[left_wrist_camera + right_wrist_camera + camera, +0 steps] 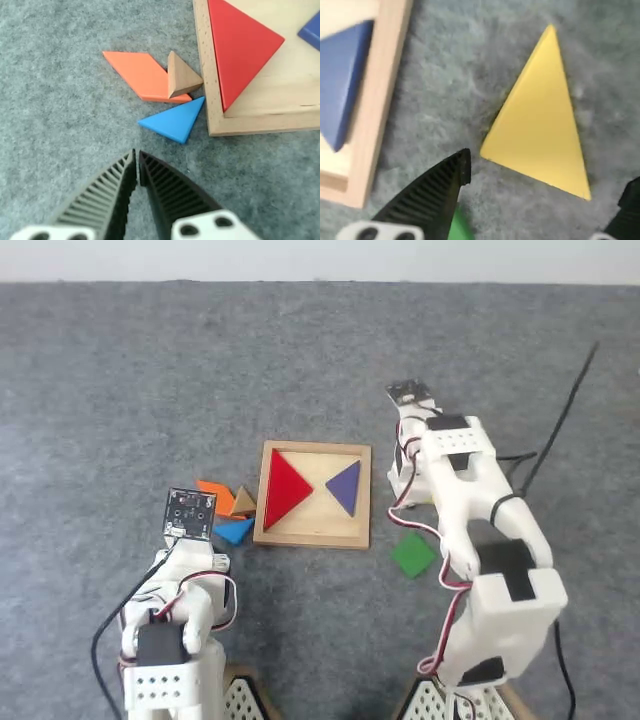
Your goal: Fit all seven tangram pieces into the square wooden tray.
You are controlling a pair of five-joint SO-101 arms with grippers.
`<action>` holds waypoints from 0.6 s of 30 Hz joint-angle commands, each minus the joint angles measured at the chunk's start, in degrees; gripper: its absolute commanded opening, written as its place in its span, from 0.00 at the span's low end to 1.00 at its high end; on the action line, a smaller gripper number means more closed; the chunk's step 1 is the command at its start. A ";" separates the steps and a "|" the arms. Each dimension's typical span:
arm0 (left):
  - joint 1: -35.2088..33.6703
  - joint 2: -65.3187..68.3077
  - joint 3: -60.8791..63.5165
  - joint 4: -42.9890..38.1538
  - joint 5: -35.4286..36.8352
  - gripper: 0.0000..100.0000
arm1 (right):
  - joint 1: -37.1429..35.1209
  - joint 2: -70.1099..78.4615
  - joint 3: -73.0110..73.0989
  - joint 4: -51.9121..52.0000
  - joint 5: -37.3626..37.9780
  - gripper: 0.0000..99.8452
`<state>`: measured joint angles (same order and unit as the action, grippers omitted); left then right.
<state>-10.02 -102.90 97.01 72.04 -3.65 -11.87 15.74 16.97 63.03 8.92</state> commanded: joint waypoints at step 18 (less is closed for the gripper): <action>-0.26 -1.14 -0.48 0.26 0.44 0.01 | 2.15 15.52 -17.76 8.84 -0.18 0.24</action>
<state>-10.02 -102.99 97.01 72.04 -3.65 -10.99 29.36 1.23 72.09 8.92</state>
